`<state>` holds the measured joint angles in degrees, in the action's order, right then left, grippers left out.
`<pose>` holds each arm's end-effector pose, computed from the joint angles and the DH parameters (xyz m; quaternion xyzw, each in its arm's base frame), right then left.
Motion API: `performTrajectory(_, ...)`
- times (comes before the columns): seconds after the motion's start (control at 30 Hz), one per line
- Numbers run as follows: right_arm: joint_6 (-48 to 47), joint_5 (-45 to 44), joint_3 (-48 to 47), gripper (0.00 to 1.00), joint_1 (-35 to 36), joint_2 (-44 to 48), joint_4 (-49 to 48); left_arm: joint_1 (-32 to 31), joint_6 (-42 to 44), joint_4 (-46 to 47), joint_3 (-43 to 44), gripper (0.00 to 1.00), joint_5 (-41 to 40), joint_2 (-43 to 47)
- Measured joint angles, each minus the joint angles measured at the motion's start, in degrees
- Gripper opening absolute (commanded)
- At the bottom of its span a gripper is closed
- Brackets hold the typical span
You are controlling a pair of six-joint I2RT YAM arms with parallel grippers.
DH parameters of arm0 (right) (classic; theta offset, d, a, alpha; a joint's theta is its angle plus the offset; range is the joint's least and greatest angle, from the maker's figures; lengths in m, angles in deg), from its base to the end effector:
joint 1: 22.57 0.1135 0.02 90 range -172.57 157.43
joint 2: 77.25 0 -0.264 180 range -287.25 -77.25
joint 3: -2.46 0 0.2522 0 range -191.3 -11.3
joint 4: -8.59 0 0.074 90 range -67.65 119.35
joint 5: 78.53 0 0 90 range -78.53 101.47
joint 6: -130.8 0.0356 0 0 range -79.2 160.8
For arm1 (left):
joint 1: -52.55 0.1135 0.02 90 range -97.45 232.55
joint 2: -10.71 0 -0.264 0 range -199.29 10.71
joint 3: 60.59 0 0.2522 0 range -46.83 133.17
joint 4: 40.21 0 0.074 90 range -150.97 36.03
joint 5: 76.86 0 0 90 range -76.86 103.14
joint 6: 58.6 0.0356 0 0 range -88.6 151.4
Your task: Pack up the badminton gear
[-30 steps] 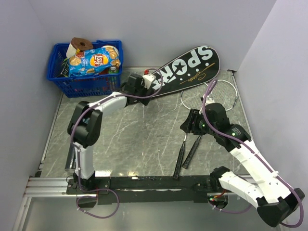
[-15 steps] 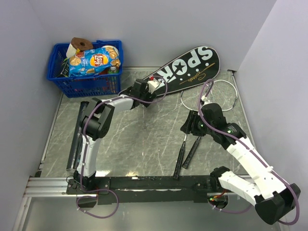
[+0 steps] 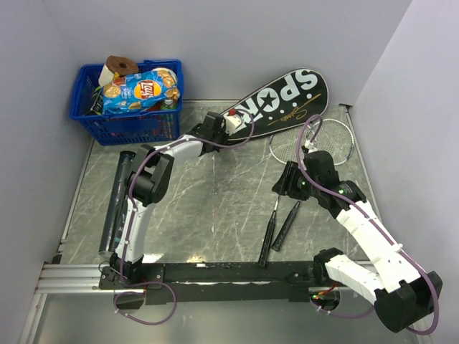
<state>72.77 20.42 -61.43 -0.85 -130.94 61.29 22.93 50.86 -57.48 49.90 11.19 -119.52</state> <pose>0.1767 0.0763 0.2971 0.0502 0.9117 0.2450 0.3260 0.4486 -0.2537 0.1639 0.3647 0.8172 -0.0243 0.4457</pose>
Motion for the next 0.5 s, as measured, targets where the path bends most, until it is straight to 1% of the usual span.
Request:
performTrajectory(0.1, -0.07, 0.26, 0.04, 0.54, -0.68, 0.00, 0.00, 0.02, -1.86, -2.64, 1.14, 0.01, 1.55, 0.44)
performTrajectory(0.2, -0.09, 0.46, 0.04, 0.53, -1.22, -0.02, 0.00, -0.15, -4.70, -5.62, 0.94, 0.01, 3.76, 2.84)
performTrajectory(0.33, -0.07, 0.55, 0.04, 0.53, -1.75, 0.11, 0.00, -0.83, -8.74, -8.33, -0.61, 0.01, 5.49, 8.94)
performTrajectory(0.5, -0.07, 0.17, 0.04, 0.54, -2.19, 1.09, 0.13, -2.93, -15.02, -9.73, -4.98, 0.01, 6.62, 18.49)
